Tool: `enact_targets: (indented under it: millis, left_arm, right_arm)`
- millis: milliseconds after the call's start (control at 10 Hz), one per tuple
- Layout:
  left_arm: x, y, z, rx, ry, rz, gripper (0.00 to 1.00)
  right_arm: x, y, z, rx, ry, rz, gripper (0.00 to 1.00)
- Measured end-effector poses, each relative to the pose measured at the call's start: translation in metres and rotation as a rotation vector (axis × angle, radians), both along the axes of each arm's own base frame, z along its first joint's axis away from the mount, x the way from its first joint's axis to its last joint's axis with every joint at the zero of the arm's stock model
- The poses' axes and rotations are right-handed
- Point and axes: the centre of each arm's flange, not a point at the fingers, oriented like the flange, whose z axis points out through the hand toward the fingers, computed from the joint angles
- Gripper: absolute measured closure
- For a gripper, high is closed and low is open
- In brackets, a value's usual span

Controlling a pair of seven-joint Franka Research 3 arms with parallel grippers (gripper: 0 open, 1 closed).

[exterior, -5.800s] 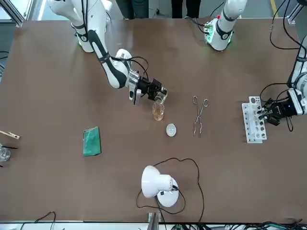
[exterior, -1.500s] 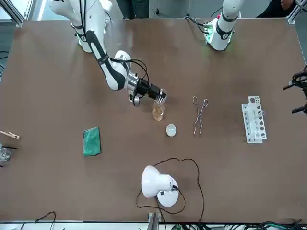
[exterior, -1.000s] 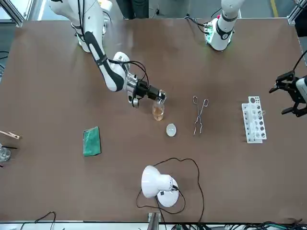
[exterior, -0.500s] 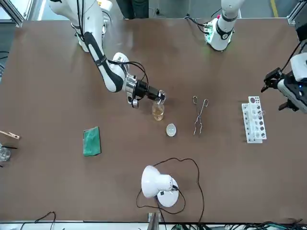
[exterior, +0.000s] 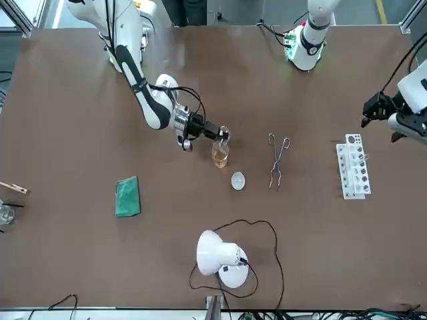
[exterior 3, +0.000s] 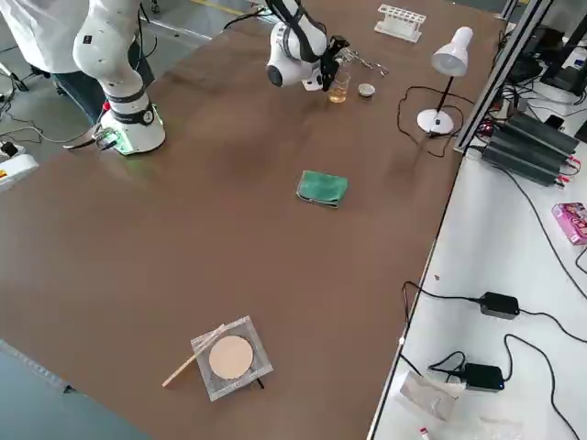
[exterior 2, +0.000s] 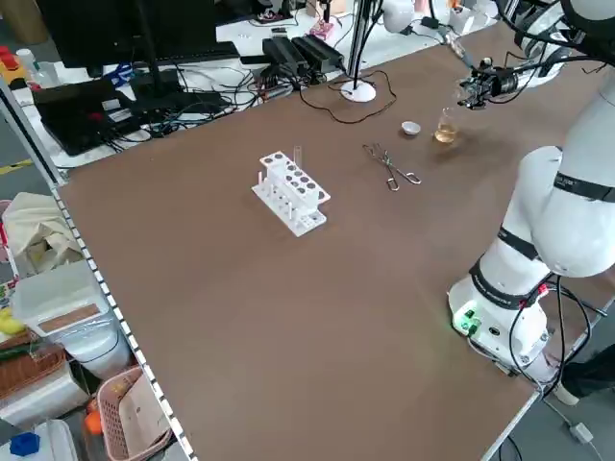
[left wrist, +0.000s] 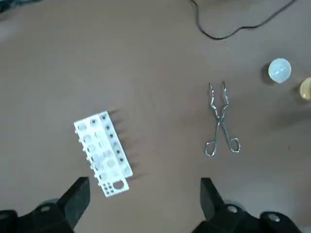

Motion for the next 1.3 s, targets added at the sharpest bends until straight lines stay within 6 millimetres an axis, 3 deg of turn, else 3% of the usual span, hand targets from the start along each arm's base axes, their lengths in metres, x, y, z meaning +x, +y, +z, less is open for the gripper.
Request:
enact_targets:
  millis: [200,600,1300]
  left_arm:
    - [-0.007,-0.021,0.015,0.017,0.002,0.117,0.00]
    - [-0.005,-0.003,0.030,0.012,-0.024,0.160,0.00]
    - [-0.008,-0.009,0.032,0.018,-0.001,0.155,0.00]
  right_arm:
    - [0.000,0.002,0.001,0.021,0.020,0.005,0.41]
    - [0.003,-0.002,0.002,0.023,0.027,0.007,0.41]
    - [0.004,-0.003,0.002,0.024,0.035,0.013,0.41]
